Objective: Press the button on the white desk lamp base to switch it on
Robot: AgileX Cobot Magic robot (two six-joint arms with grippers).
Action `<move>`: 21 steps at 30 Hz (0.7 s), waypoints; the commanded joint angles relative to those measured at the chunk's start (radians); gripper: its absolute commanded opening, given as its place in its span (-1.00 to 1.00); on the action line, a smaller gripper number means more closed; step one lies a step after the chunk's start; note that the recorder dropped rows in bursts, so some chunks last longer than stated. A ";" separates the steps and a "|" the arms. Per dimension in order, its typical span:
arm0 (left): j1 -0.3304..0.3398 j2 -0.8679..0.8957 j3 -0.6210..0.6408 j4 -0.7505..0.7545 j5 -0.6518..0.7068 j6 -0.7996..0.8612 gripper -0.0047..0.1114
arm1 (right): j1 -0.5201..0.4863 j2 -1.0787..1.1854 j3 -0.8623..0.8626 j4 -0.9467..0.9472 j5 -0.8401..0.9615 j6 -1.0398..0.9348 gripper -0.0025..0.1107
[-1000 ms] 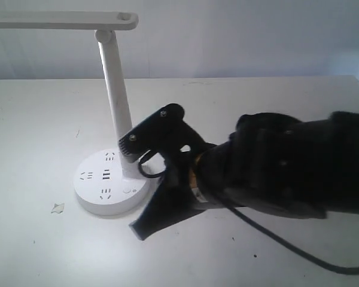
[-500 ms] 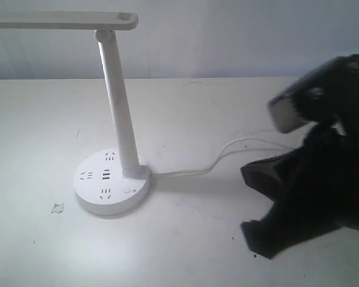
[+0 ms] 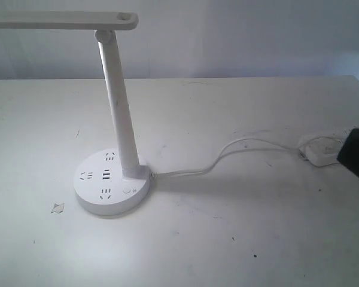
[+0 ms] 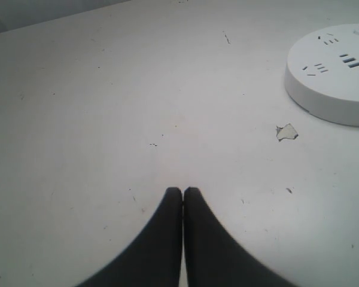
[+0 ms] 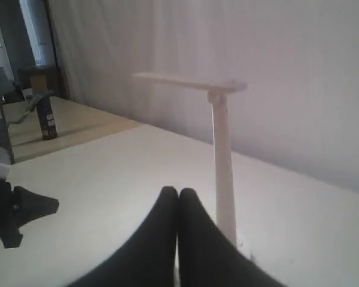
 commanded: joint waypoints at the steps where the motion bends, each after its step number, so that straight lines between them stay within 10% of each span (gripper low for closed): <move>1: 0.003 -0.004 0.003 -0.006 -0.002 -0.001 -0.92 | 0.000 0.001 0.034 -0.189 -0.080 -0.083 -0.96; 11: 0.003 -0.004 0.003 -0.006 -0.002 -0.001 -0.92 | 0.000 0.143 0.035 -0.370 0.094 -0.130 -0.96; 21: 0.003 -0.004 0.003 -0.006 -0.002 -0.001 -0.92 | 0.000 0.223 0.035 -0.364 0.182 0.231 -0.96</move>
